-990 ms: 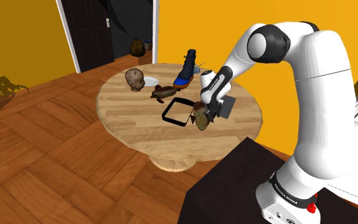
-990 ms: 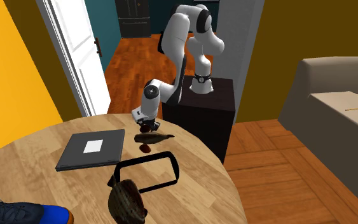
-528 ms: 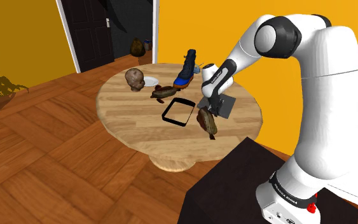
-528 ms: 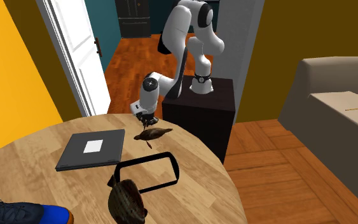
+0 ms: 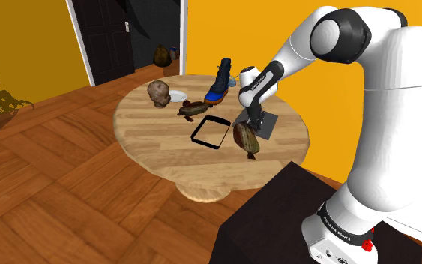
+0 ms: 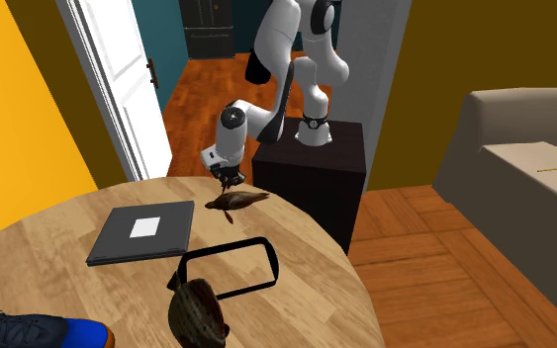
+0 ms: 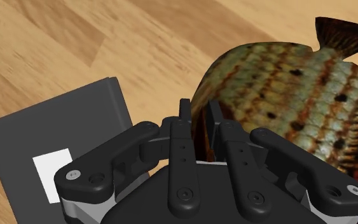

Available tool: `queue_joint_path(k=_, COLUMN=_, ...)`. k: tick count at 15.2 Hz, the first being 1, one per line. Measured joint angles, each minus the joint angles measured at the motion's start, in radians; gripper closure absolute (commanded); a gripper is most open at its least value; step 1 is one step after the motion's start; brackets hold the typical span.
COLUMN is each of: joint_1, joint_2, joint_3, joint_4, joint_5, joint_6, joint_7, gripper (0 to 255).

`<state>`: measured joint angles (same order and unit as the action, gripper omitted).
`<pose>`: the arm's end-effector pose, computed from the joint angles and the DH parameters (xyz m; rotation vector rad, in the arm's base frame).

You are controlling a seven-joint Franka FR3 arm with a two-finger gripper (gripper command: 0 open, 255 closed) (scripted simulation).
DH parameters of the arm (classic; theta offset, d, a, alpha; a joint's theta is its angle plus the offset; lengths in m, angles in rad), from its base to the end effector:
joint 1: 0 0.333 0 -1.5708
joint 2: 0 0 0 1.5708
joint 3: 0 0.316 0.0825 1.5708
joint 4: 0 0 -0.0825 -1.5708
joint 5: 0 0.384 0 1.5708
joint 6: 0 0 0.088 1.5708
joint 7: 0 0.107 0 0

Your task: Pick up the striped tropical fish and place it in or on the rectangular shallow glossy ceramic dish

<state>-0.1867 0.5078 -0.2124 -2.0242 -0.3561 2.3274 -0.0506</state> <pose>0.5324 -0.2311 0.1863 2.8302 -0.0845 -0.3904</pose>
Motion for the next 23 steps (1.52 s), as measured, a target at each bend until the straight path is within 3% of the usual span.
queue_joint_path(k=6, joint_1=0.003, joint_2=-0.06, joint_3=-0.001, joint_4=-0.004, joint_5=0.002, joint_6=-0.054, joint_7=-0.018, gripper=255)
queue_joint_path(k=8, joint_1=0.011, joint_2=-0.037, joint_3=0.008, joint_4=0.042, joint_5=0.014, joint_6=-0.08, joint_7=-0.014, gripper=255)
queue_joint_path(k=15, joint_1=0.045, joint_2=0.153, joint_3=0.053, joint_4=0.36, joint_5=0.073, joint_6=-0.226, joint_7=0.003, gripper=255)
queue_joint_path(k=19, joint_1=0.062, joint_2=0.309, joint_3=0.075, joint_4=0.644, joint_5=0.106, joint_6=-0.361, joint_7=0.003, gripper=255)
queue_joint_path(k=23, joint_1=0.065, joint_2=0.379, joint_3=0.081, joint_4=0.72, joint_5=0.113, joint_6=-0.372, joint_7=0.011, gripper=255)
